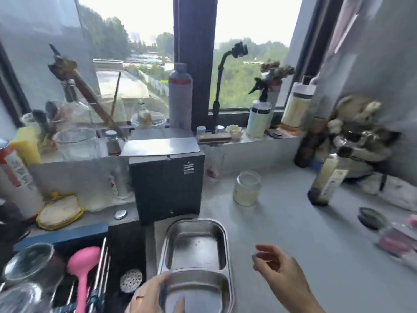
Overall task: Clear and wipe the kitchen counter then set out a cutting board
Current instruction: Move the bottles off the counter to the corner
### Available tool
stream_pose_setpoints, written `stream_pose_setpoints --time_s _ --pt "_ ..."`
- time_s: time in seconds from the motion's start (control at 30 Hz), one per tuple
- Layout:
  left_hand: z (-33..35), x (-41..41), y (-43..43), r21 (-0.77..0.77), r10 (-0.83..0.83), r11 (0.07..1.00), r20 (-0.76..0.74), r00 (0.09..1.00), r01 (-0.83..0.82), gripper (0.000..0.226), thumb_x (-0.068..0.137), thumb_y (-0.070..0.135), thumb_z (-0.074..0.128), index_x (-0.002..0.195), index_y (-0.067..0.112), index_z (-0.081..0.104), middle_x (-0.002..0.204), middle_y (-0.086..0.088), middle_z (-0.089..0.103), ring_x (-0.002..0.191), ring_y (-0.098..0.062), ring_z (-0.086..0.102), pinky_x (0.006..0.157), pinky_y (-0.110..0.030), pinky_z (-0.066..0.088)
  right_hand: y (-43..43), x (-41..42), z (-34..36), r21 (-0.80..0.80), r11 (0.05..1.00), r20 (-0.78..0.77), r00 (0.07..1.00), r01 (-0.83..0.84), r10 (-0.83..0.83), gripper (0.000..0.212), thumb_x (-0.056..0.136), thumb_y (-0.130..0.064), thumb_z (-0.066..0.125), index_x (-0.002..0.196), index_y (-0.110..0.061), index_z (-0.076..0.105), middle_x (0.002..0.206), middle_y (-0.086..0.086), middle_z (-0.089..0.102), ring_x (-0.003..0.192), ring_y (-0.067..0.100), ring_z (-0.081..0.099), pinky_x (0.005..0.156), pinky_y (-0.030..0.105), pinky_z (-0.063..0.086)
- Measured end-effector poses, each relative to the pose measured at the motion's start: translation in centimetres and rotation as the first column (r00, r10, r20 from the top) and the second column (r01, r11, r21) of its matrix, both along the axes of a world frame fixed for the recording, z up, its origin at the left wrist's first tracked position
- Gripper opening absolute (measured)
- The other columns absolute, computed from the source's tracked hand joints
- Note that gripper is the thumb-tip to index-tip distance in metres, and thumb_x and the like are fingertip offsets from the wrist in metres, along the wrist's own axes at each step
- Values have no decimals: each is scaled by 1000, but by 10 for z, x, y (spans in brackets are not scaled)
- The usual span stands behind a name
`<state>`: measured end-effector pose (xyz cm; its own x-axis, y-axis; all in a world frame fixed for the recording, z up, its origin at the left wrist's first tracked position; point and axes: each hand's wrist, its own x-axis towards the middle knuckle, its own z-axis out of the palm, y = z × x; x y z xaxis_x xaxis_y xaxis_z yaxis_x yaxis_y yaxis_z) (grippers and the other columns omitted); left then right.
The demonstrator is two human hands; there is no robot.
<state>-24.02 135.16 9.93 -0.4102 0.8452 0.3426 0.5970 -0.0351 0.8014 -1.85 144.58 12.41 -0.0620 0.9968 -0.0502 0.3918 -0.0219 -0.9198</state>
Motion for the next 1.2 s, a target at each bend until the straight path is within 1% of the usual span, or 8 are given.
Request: stream_pose_setpoints --time_s 0.07,0.17,0.23,0.3,0.5,0.77,1.0,1.2 --pt "3 41 21 -26 32 999 28 999 -31 49 50 32 76 94 49 60 86 -1 68 78 0 62 79 2 38 19 45 -7 22 997 -19 997 79 -79 22 77 -2 68 87 -21 62 77 -3 69 70 15 66 59 5 47" --pt "12 107 64 -91 5 996 -16 1000 -6 61 39 42 63 99 33 59 82 -7 67 69 5 62 71 -4 40 49 114 -15 42 977 -41 977 211 -209 24 76 -2 69 95 -14 62 81 0 67 73 16 64 59 5 47" --pt "13 147 93 -153 -11 988 -16 1000 9 88 35 55 52 115 18 59 109 -15 66 103 -25 63 88 -28 44 67 159 -19 63 941 -38 943 333 -332 29 74 -4 72 99 -13 61 85 5 66 77 22 63 68 19 47" --pt "12 177 125 -273 -11 962 39 999 22 105 34 59 51 128 13 47 132 -13 52 126 -32 43 104 -40 33 83 202 -25 101 860 27 863 500 -505 33 71 -7 75 99 -11 58 87 8 62 82 28 60 74 29 40" --pt "-15 226 205 -364 147 926 100 984 -101 100 60 25 83 140 16 24 147 -13 32 135 -34 27 109 -47 24 114 281 -41 243 579 101 573 778 -813 73 44 -3 90 102 14 49 94 36 56 91 48 55 81 54 46" --pt "-38 214 266 -321 348 900 120 930 -295 107 58 24 84 140 17 15 149 -11 28 132 -32 34 106 -47 30 148 292 -58 227 741 64 750 632 -659 48 60 0 83 101 -1 56 100 30 62 88 45 62 79 50 50" --pt "-33 205 294 -309 472 861 194 860 -403 103 54 30 84 135 22 21 142 -7 40 119 -34 49 99 -45 38 166 241 -73 49 885 -103 883 464 -457 52 54 -11 88 95 -21 59 89 15 70 81 24 64 64 -2 38" --pt "-26 190 308 -359 497 844 246 832 -398 102 53 39 83 134 29 24 140 -4 46 118 -35 51 98 -43 41 190 181 -65 -8 985 -122 978 170 -170 50 55 -12 87 87 -33 55 90 9 70 85 24 65 63 5 42"
